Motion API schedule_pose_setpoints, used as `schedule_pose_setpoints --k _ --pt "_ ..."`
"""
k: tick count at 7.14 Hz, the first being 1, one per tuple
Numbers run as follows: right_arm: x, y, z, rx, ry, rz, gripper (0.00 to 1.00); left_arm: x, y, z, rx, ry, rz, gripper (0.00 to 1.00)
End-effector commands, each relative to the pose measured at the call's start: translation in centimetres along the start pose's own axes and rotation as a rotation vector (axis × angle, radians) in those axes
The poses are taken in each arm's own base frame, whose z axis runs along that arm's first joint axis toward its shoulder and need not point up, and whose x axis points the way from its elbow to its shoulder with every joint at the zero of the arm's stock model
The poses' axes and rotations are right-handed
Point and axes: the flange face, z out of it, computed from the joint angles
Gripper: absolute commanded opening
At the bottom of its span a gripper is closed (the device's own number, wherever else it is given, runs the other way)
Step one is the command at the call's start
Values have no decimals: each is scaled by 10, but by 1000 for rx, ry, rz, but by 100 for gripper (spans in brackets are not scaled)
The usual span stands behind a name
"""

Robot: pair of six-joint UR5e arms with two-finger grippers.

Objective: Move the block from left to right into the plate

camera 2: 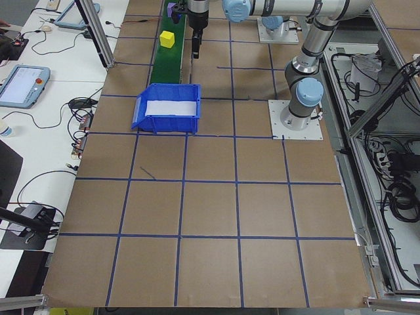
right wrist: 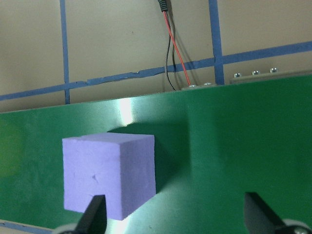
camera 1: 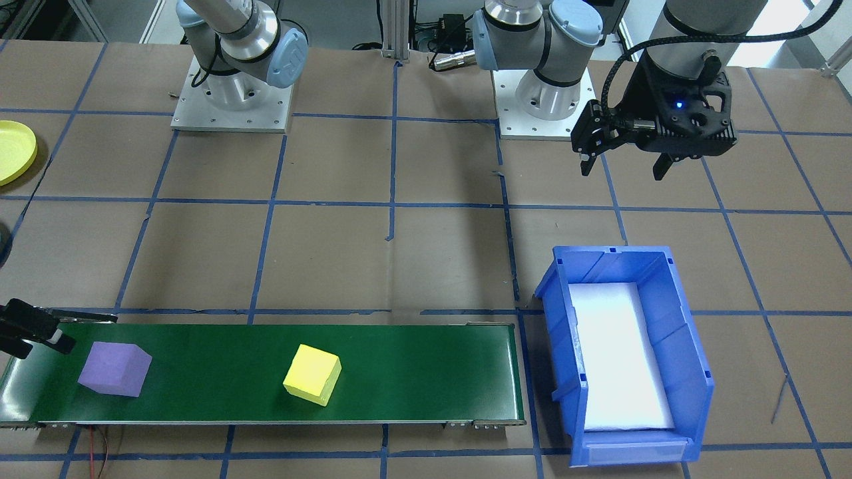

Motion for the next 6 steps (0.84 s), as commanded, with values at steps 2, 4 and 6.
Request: schedule_pose_setpoints --k 2,4,6 --pt "-1 -5 -4 18 -7 141 99 0 0 -1 3 6 0 100" --pt "8 -13 27 25 9 123 100 0 -1 -3 7 4 0 100" --pt "-6 -15 36 12 4 104 100 0 -1 -3 6 7 0 100"
